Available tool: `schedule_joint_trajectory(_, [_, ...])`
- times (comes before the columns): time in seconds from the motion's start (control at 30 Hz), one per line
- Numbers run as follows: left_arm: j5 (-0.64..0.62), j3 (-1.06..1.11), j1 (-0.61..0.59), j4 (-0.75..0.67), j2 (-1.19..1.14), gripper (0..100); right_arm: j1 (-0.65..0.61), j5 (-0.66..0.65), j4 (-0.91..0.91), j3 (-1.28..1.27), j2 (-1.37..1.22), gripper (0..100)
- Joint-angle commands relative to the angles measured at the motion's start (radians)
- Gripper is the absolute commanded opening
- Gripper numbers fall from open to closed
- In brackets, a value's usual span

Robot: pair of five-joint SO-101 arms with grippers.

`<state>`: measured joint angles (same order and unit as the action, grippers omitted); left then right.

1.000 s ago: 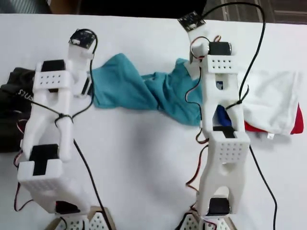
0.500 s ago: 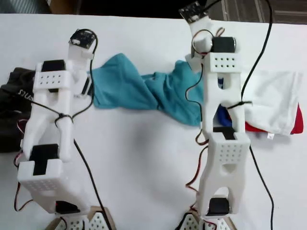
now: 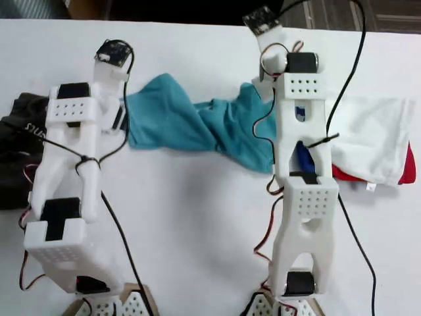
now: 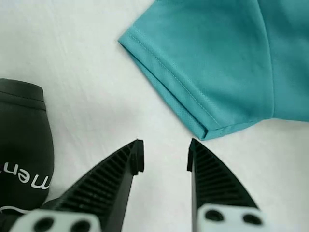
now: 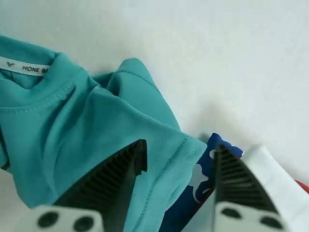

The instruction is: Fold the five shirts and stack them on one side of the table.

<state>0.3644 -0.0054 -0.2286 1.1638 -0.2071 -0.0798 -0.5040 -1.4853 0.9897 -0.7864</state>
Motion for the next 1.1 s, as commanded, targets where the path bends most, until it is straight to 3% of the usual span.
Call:
schedule_joint_trajectory(0.0, [0.000, -0.004, -0.009, -0.009, 0.071, 17, 0.031, -0.006, 0.019, 0.038, -0.021, 32.1])
schedule_joint_trajectory(0.33, [0.000, -0.004, -0.005, -0.009, 0.071, 17, 0.068, -0.008, 0.021, 0.038, -0.097, 30.1])
schedule_joint_trajectory(0.53, [0.000, -0.002, -0.005, -0.008, 0.071, 17, 0.073, -0.005, 0.048, 0.091, -0.105, 0.9])
schedule_joint_trajectory(1.07, [0.000, -0.002, -0.009, -0.009, 0.071, 17, 0.016, -0.006, -0.071, 0.322, -0.107, 2.1])
